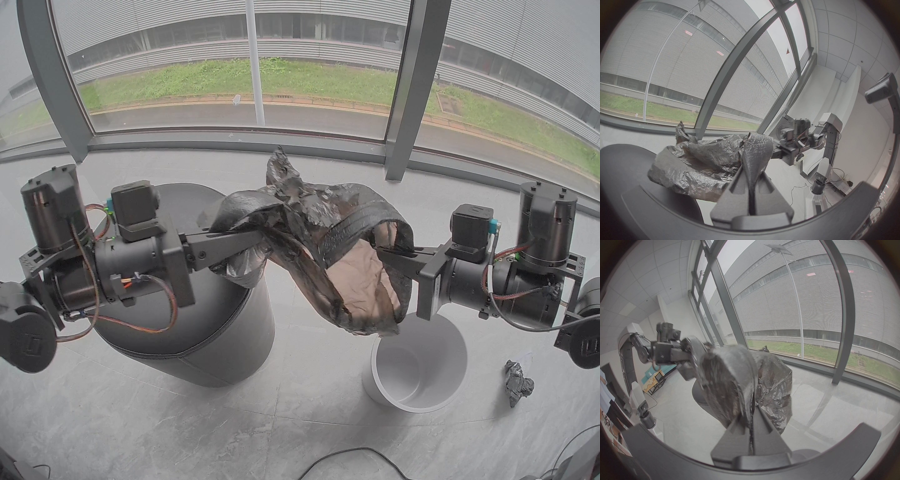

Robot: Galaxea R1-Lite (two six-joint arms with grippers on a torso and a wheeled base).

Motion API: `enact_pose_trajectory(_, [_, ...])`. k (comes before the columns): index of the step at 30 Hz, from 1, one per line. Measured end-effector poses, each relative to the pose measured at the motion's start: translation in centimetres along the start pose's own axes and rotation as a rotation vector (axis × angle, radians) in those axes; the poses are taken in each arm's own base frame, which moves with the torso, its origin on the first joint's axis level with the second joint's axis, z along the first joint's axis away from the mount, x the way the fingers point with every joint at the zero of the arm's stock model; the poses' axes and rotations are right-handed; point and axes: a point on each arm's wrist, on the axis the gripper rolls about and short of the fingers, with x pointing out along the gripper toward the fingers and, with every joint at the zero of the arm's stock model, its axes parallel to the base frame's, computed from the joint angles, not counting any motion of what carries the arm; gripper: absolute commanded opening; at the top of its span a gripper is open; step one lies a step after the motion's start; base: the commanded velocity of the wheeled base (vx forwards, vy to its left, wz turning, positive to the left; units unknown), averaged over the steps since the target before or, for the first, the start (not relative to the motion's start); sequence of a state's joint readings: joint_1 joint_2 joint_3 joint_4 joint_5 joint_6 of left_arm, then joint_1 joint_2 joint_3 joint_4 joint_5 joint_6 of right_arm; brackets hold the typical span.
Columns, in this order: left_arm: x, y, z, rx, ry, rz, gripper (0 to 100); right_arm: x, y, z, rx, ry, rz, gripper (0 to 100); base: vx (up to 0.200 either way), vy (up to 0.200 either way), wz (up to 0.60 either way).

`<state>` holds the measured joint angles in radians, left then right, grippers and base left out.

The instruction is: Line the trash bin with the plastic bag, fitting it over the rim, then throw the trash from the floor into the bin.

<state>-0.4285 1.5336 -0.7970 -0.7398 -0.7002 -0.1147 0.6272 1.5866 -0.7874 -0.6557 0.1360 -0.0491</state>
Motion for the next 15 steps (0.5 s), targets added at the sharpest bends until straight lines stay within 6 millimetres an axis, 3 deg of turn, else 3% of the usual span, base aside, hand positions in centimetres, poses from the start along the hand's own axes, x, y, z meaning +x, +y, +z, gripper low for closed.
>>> enact_pose_trajectory(2, [0.9, 0.8, -0.8, -0.003, 0.000, -0.006, 0, -0.9, 0.1, 0.0, 0.010, 0.005, -0.011, 0, 0.000, 0.000, 0.00])
enact_pose_trajectory(7, [2.7, 2.4, -3.1, -0.012, 0.009, -0.019, 0, -2.2, 0.4, -0.5, 0.018, 0.021, -0.017, 0, 0.000, -0.200, 0.00])
enact_pose_trajectory(15, [4.5, 2.7, -5.8, -0.061, 0.079, -0.081, 0, -3.6, 0.9, -1.2, 0.022, 0.063, -0.003, 0, 0.000, -0.200, 0.00])
